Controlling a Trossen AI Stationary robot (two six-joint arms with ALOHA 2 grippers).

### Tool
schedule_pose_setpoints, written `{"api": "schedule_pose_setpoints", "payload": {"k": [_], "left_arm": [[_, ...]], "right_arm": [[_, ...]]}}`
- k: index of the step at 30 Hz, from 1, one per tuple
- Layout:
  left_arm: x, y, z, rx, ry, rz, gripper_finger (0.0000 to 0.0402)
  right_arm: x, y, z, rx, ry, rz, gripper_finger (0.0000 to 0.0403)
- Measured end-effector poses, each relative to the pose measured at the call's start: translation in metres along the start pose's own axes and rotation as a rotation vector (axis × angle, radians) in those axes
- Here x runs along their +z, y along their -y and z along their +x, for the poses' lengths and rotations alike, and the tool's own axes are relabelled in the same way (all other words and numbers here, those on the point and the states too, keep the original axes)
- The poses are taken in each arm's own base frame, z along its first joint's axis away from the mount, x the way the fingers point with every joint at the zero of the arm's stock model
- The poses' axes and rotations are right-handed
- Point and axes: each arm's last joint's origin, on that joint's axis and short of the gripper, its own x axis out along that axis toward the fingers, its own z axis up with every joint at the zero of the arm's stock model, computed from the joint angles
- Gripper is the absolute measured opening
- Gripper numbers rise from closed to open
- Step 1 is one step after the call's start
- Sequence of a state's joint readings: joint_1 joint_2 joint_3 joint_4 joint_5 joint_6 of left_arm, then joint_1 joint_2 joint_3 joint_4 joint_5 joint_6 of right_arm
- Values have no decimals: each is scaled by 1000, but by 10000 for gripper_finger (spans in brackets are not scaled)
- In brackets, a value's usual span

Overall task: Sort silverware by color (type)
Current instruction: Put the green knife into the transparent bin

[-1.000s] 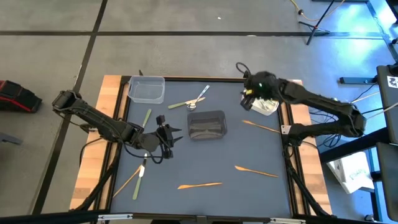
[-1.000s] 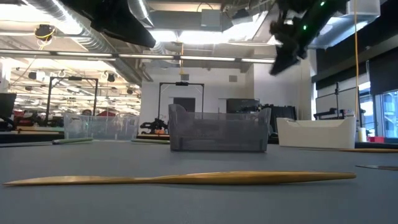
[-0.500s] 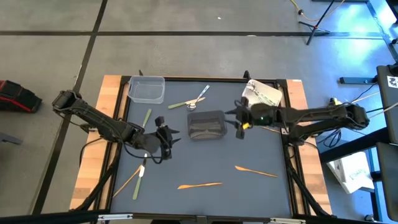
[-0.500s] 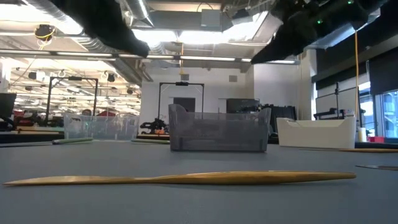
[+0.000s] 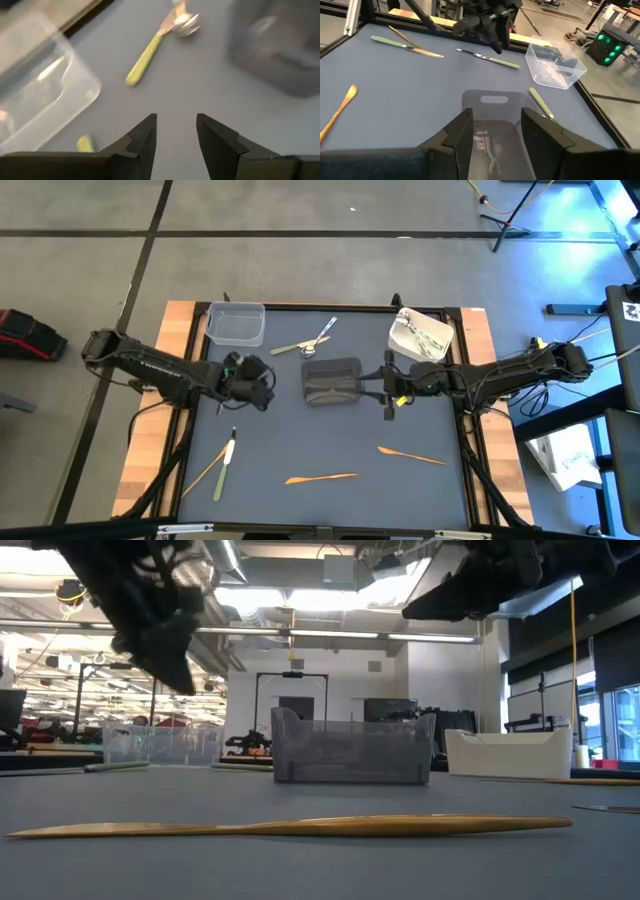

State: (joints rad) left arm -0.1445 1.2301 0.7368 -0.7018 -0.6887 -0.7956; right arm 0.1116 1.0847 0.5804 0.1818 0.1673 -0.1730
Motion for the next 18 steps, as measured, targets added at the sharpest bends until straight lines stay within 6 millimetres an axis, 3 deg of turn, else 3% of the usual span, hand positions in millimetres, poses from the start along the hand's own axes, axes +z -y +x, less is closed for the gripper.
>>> {"api": "schedule_pose_setpoints", "payload": {"k": [8, 18], "left_arm": [[0, -30, 20, 104, -208, -116, 135], [-23, -59, 49, 144, -420, -211, 135]], "right_arm": [[0, 0, 0, -6, -3, -1, 154], [-1, 0, 0, -5, -7, -1, 154]]}}
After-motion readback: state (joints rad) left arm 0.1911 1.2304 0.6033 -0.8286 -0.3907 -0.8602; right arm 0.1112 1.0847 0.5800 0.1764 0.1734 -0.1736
